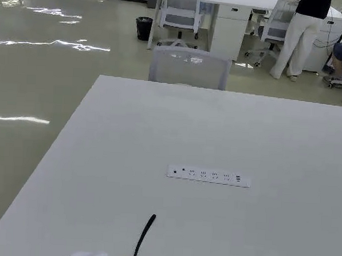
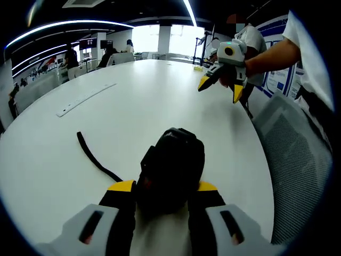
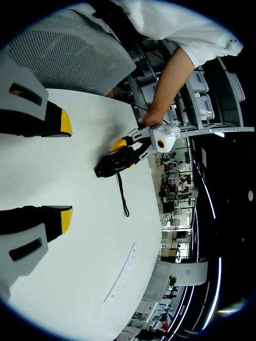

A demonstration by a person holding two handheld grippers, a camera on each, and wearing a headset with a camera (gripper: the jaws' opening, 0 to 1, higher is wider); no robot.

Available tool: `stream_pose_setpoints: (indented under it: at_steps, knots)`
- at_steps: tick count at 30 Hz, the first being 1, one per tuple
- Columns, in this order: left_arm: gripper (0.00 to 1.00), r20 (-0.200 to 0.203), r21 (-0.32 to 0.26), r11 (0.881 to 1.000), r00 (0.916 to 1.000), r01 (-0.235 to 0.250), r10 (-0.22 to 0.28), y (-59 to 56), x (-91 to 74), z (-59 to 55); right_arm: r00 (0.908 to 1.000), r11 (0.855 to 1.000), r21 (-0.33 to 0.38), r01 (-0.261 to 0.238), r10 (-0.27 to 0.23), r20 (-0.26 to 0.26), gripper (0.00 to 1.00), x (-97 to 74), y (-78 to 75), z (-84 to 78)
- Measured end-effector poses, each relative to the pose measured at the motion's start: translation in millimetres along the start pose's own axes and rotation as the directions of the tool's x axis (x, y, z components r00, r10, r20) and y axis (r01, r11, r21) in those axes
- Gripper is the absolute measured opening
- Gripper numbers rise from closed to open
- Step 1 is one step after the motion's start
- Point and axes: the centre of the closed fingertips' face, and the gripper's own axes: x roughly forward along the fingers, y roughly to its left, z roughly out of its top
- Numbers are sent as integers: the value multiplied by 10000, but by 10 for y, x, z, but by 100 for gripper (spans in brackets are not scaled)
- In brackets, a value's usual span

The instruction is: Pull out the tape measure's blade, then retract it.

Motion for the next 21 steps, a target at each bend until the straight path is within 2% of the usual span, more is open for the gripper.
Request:
stream_pose_setpoints:
  at_steps: [11,21]
  knots:
    - [35,-66,-3,10000,10000,73,-73,2,4,-7,9989,9989,-105,-447,448,145,50,231,-51,85]
    - [35,-85,24,9999,9999,137,-137,-2,6,-8,9967,9956,-480,-808,806,-67,44,408,-21,59]
